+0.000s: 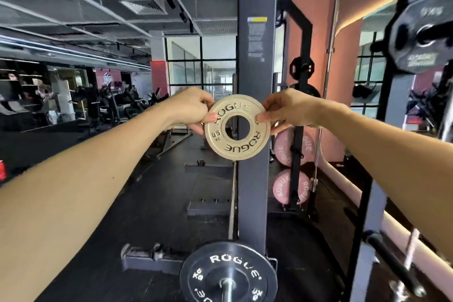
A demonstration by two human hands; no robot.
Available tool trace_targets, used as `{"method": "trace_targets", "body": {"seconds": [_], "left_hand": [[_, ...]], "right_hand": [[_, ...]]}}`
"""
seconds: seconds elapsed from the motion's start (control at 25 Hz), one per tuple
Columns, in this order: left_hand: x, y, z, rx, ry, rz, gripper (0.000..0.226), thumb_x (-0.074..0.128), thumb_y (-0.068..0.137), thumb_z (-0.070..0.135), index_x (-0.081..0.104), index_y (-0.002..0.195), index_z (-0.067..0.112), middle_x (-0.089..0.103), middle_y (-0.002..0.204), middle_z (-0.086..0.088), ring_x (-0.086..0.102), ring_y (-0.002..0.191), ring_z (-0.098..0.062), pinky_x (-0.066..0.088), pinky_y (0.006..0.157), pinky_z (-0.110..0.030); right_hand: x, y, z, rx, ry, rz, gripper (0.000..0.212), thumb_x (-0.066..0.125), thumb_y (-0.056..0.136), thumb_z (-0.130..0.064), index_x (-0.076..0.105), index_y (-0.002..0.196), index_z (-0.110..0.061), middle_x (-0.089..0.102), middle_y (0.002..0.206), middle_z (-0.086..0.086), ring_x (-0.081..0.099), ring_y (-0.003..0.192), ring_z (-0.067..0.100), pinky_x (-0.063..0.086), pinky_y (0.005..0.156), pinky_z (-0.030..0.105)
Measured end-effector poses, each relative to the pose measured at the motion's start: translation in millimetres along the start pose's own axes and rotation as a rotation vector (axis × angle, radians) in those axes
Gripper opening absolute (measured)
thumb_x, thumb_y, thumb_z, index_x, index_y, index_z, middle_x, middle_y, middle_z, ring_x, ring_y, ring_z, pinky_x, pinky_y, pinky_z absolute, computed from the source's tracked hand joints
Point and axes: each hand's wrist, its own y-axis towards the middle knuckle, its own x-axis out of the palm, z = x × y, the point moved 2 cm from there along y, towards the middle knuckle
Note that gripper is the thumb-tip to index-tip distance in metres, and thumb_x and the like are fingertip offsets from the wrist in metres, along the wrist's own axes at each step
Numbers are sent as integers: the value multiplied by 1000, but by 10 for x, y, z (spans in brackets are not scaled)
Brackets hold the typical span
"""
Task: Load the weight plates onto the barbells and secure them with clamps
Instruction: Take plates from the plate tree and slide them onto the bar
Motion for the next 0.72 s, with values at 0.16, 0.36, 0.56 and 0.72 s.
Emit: {"method": "trace_targets", "body": {"seconds": [0.16,0.36,0.56,0.72], "left_hand": [[-29,33,210,29,-22,6,13,68,93,9,64,104,13,75,94,-7,76,77,-22,62,80,-38],[114,114,519,106,17,11,14,69,93,13,65,106,16,75,91,-8,76,71,-22,63,75,-36],[453,324,1079,200,48,14,9,69,93,17,67,101,17,74,82,-3,76,70,-22,62,72,-30],[982,528,1657,244,-4,2,5,71,92,16,68,96,18,72,81,1,76,70,-21,63,71,-31]], "right_hand": [[-220,-147,-98,1,5,15,17,68,89,-9,62,104,-2,71,92,9,73,83,19,62,70,31],[-499,-354,8,15,-18,53,15,68,90,-11,64,103,-5,73,97,11,73,89,24,62,72,34],[-1079,-662,229,28,-71,155,18,67,90,-9,65,106,0,72,101,18,73,84,22,62,68,28],[-1747,-971,616,39,-121,182,19,67,90,-10,65,106,0,71,99,14,71,87,24,61,65,24]]}}
